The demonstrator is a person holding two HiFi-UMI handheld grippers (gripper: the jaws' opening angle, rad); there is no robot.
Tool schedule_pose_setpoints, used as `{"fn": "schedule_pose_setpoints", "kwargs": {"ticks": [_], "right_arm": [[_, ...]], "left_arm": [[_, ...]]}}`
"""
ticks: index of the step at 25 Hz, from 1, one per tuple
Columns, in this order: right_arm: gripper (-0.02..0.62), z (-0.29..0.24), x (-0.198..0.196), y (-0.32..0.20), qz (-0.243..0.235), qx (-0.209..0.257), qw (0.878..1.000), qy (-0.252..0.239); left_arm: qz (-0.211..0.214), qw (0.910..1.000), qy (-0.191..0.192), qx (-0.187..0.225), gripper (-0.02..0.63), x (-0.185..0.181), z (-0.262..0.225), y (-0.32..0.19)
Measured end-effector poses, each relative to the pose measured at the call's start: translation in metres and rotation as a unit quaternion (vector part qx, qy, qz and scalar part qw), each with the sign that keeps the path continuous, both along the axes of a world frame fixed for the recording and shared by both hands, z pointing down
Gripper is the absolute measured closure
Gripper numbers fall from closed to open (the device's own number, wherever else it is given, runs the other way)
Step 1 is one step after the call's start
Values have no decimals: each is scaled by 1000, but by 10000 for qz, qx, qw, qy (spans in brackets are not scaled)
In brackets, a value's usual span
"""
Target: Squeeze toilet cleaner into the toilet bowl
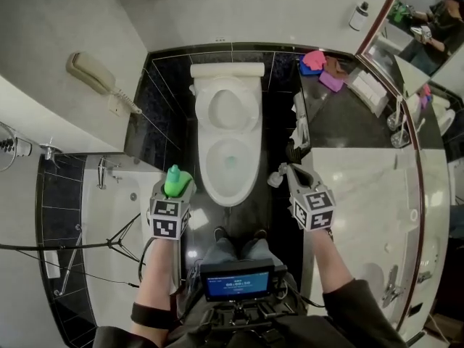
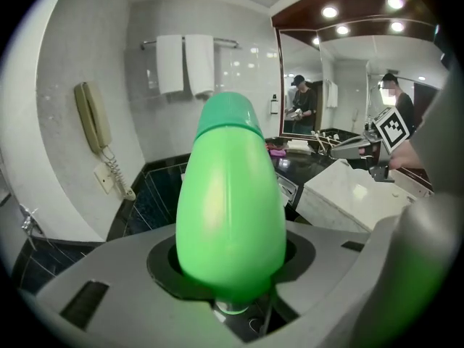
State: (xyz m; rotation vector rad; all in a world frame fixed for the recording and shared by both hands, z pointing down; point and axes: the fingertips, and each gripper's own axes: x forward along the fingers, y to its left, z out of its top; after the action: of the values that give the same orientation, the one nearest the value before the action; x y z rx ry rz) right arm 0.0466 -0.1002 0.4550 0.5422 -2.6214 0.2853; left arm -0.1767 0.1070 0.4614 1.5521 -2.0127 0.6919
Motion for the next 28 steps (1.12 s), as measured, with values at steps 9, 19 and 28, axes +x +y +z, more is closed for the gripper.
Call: {"fn": "schedule_pose_setpoints", "kwargs": {"ticks": [9,19,28], "right_arm": [[593,9,-2,13,32,-79,9999,97],[594,8,-17,31,61,-122,9998,125],[595,11,-1,14,311,275,9988,265]], "left_arm": [[21,9999,15,112,426,-11,4,7],[534,9979,115,354,425,-10,-11,-6],[2025,9770,65,659,425,27,-23,-84]]}}
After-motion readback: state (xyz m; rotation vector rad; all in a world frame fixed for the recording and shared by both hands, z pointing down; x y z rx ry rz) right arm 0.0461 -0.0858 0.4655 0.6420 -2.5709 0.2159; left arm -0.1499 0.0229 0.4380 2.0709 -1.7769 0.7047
